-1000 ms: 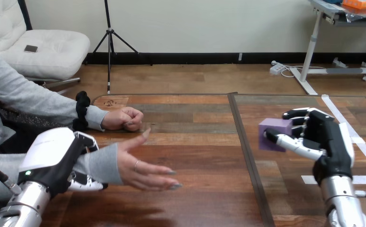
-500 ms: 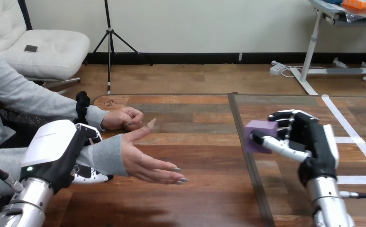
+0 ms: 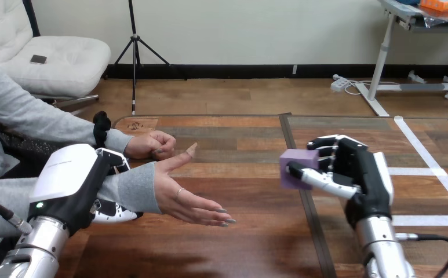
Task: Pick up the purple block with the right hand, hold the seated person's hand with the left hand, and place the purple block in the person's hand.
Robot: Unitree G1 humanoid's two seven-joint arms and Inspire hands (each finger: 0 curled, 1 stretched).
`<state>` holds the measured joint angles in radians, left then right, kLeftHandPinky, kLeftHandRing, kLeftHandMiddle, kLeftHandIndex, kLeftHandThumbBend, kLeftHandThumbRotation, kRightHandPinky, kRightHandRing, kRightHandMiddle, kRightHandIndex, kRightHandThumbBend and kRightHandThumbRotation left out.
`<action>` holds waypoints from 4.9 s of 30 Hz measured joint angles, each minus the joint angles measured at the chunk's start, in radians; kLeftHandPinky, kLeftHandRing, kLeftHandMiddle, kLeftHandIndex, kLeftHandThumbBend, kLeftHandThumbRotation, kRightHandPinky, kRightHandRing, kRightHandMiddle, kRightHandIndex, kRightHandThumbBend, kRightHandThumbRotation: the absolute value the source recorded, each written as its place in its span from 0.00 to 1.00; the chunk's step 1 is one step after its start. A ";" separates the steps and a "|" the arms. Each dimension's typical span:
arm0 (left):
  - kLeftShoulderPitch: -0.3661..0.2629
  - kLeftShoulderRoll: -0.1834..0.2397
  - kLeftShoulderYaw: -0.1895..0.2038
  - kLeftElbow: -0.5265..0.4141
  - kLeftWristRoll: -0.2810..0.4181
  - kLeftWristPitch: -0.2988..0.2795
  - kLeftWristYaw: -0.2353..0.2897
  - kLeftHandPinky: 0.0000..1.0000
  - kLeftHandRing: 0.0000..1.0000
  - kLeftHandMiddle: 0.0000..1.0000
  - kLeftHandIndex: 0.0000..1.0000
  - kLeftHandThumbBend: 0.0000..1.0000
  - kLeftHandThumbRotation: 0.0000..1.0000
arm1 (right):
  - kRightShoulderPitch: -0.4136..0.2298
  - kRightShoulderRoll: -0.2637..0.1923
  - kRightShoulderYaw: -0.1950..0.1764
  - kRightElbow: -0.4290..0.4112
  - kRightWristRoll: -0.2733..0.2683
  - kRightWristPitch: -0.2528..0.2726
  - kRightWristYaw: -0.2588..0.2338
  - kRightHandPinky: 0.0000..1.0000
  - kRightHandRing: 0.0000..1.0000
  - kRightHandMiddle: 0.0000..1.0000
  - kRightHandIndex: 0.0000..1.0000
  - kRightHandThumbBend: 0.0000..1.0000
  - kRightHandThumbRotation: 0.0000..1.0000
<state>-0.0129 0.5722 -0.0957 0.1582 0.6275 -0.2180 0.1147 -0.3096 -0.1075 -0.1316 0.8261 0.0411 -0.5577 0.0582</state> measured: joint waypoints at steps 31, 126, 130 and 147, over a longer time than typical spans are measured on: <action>-0.009 -0.040 0.010 -0.045 0.003 -0.002 0.000 0.16 0.23 0.31 0.34 0.70 0.00 | 0.000 0.101 0.071 -0.086 -0.016 0.032 0.002 0.34 0.37 0.42 0.44 0.85 0.00; -0.059 -0.100 -0.008 0.013 0.018 -0.034 0.000 0.28 0.36 0.43 0.45 0.74 0.03 | 0.231 0.167 0.252 -0.475 -0.011 0.181 0.082 0.38 0.44 0.48 0.50 0.89 0.00; -0.059 -0.100 -0.009 0.010 0.041 -0.034 0.000 0.34 0.42 0.49 0.51 0.75 0.10 | 0.232 0.167 0.253 -0.497 0.004 0.220 0.098 0.41 0.47 0.52 0.54 0.91 0.02; -0.059 -0.100 -0.009 -0.065 0.058 -0.020 -0.042 0.42 0.56 0.63 0.63 0.77 0.25 | 0.237 0.163 0.284 -0.586 -0.010 0.321 0.132 0.53 0.61 0.66 0.68 0.93 0.41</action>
<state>-0.0721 0.4724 -0.1051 0.0935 0.6859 -0.2384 0.0724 -0.0728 0.0557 0.1522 0.2402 0.0315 -0.2368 0.1897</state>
